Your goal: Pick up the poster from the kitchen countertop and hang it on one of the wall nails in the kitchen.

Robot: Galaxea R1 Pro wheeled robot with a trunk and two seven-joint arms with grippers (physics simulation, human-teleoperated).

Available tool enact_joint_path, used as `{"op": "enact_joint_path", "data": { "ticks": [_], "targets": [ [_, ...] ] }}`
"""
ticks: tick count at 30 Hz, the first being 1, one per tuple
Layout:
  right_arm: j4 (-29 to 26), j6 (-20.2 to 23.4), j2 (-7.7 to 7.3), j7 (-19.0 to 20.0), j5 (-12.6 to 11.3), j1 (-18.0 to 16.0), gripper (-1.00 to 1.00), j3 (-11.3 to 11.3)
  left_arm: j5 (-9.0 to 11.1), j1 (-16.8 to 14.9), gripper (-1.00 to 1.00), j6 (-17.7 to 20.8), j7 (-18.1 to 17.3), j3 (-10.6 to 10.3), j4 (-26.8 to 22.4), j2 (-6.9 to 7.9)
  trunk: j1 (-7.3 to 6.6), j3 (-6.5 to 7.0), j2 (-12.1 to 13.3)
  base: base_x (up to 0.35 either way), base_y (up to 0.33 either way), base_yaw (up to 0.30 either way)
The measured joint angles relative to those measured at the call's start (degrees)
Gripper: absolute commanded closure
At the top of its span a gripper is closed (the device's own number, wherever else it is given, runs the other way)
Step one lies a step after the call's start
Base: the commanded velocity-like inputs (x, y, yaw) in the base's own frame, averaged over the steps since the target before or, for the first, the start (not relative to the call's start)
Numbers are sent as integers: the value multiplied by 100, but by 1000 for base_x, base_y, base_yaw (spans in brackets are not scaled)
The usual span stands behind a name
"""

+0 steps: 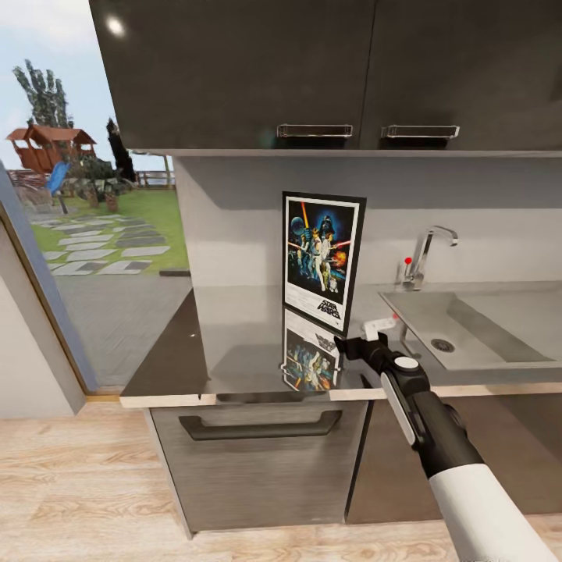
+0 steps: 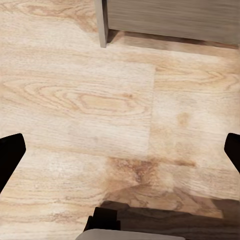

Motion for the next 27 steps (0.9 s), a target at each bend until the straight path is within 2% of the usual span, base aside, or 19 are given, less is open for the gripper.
{"op": "enact_joint_path", "data": {
  "ticks": [5, 12, 21, 27],
  "targets": [
    [15, 0, 4, 4, -7, -22, -100, 0, -1, 0, -100, 1, 0, 0, 0, 0, -1, 0, 0, 56, 0, 0],
    [-20, 7, 6, 9, -9, -28, -100, 1, 2, 0, -100, 0, 0, 0, 0, 0, -2, 0, 0, 195, 0, 0],
    [-28, 0, 5, 17, -5, -30, -100, 1, -1, 0, -100, -3, 4, 0, 0, 0, 0, 0, 0, 26, -1, 0],
    [-21, 1, 6, 21, -2, -30, -100, 1, 2, 0, -100, -2, 7, -1, 1, 0, -2, 0, 0, 140, -96, 0]
  ]
}}
